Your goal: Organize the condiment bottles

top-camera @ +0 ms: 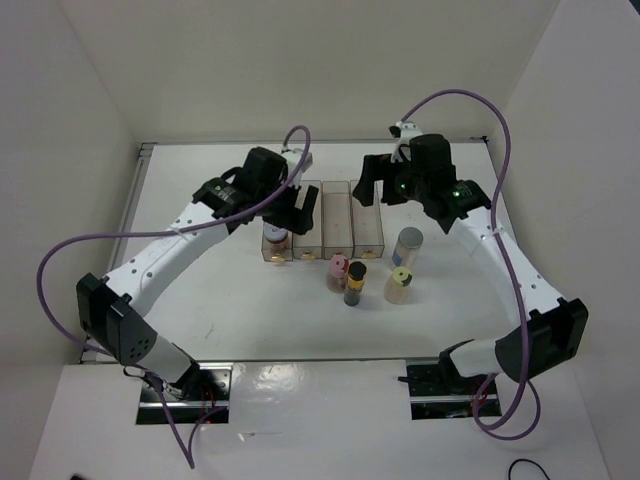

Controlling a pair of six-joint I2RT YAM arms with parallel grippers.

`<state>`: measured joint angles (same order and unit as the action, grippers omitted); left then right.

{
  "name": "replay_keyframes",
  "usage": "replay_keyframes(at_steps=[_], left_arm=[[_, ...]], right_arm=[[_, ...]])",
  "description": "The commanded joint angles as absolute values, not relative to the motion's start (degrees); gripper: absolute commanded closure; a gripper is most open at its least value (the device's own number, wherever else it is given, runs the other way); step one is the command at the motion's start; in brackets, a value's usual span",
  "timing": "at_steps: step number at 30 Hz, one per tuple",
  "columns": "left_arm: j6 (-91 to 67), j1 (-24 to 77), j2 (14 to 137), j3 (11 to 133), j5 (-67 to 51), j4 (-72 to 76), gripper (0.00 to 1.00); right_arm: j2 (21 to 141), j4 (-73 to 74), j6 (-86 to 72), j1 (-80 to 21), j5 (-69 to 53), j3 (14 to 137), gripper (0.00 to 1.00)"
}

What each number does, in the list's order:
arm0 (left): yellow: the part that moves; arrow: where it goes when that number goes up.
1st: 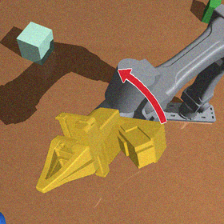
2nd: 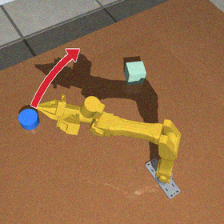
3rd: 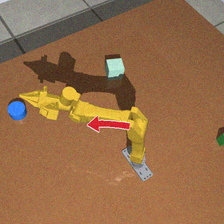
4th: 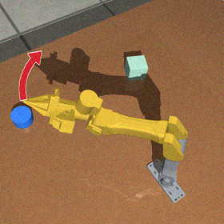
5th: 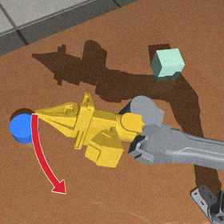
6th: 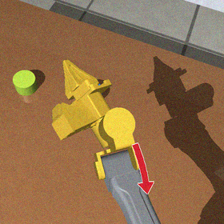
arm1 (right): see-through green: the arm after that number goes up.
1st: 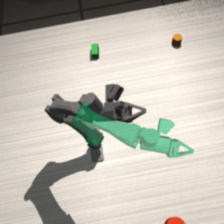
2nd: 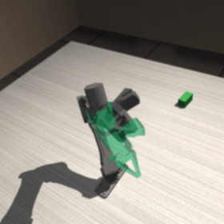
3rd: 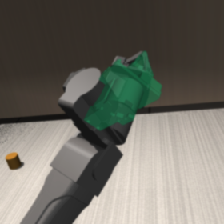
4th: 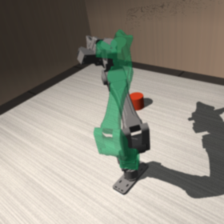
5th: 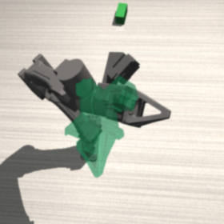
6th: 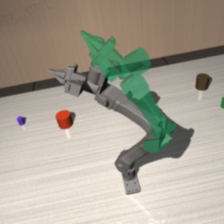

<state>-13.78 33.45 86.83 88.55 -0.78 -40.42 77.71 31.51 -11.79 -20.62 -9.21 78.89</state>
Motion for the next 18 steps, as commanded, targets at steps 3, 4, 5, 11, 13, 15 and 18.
replay_keyframes(at_steps=[3,4,5,11,13,15,18], left_arm=[[-16.08,35.6,87.19,82.62,-2.72,-37.97,0.04],[-16.95,36.12,86.49,81.31,-2.72,-37.36,0.04],[-17.57,36.65,86.48,80.78,-4.29,-35.87,0.04],[-18.11,38.58,88.23,79.72,-4.83,-32.09,0.04],[-18.63,39.99,89.64,80.85,-4.13,-31.55,0.04],[-18.63,41.65,91.93,81.73,-2.03,-31.55,0.04],[-19.77,42.19,93.86,82.35,0.6,-32.08,0.04]], right_arm=[[75.32,30.67,-10.63,-24.34,-11.61,76.56,0.02],[74.71,31.46,-10.63,-24.35,-10.21,76.55,0.02],[73.84,32.25,-10.63,-24.35,-8.98,75.86,0.02],[69.09,33.39,-11.68,-24.35,-1.77,74.09,0.02],[68.55,34.01,-12.74,-24.35,-0.89,73.57,0.02],[67.94,35.59,-13.45,-24.35,0.52,72.78,0.02],[65.76,35.6,-14.06,-24.35,1.23,71.2,0.02]])
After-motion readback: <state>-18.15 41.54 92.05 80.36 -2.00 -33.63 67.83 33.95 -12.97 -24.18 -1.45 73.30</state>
